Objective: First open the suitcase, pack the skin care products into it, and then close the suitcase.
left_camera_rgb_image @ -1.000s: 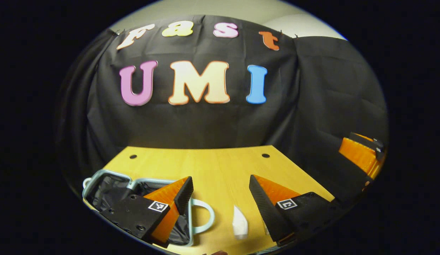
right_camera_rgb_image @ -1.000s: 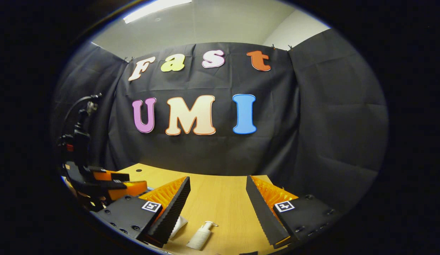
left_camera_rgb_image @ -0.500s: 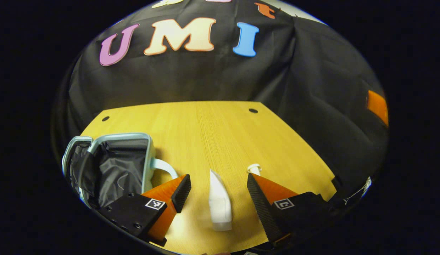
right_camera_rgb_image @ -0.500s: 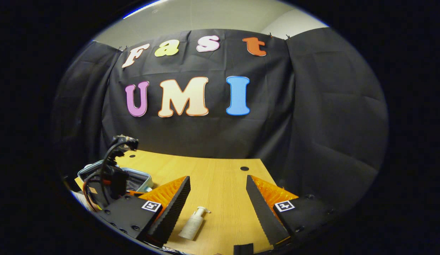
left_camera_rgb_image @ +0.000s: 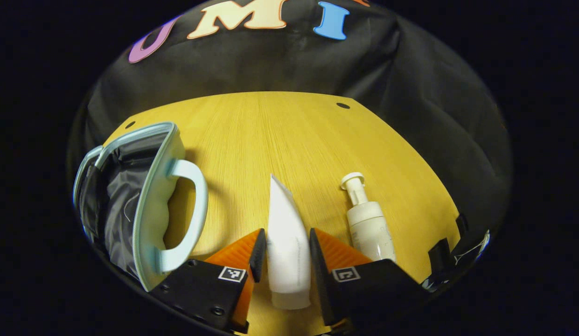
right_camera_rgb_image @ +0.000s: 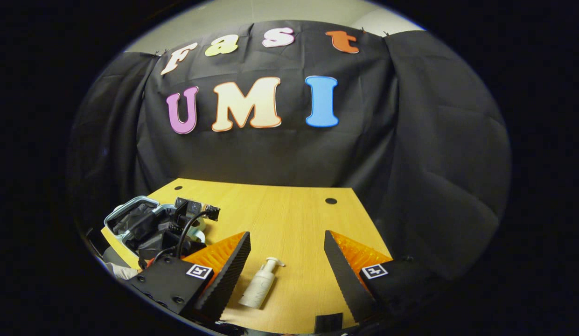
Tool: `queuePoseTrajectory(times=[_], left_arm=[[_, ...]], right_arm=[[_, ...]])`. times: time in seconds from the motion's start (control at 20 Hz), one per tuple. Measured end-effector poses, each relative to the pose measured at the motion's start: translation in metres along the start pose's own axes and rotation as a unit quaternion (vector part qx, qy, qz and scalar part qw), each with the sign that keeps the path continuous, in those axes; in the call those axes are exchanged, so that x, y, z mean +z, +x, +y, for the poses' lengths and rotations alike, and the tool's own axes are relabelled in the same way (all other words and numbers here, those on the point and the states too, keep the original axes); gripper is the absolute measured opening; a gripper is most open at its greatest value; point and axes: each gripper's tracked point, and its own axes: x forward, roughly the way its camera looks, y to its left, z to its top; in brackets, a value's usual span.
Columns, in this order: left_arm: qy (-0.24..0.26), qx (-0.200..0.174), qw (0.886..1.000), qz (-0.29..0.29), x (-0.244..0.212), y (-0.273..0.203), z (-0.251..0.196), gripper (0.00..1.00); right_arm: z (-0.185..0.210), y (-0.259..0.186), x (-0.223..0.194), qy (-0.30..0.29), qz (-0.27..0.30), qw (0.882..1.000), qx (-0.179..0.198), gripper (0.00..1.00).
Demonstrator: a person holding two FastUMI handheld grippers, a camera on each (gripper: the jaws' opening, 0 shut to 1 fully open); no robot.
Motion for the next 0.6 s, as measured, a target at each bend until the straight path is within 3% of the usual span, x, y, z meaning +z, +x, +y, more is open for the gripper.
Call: queuePoseTrajectory(times=[0.1,0.15,0.2,0.35,0.6], left_arm=[[0.013,0.010,1.000,-0.008,0.000,0.003,0.009,0.46],[-0.001,0.016,1.000,0.003,-0.010,0.005,0.014,0.36],[-0.008,0.012,1.000,-0.020,0.001,0.002,0.011,0.19],[-0.012,0.004,1.000,-0.007,-0.006,0.001,0.012,0.18],[-0.003,0.000,1.000,-0.011,-0.005,0.002,0.012,0.17]], right_arm=[[0.005,0.015,-0.013,0.007,0.029,1.000,0.009,1.00],[0.009,0.023,-0.023,0.012,0.047,0.999,0.015,1.00],[0.013,0.032,-0.033,0.018,0.065,0.998,0.020,1.00],[0.024,0.060,-0.079,0.043,0.145,0.988,0.032,1.00],[0.030,0.077,-0.136,0.043,0.226,0.973,0.023,1.00]])
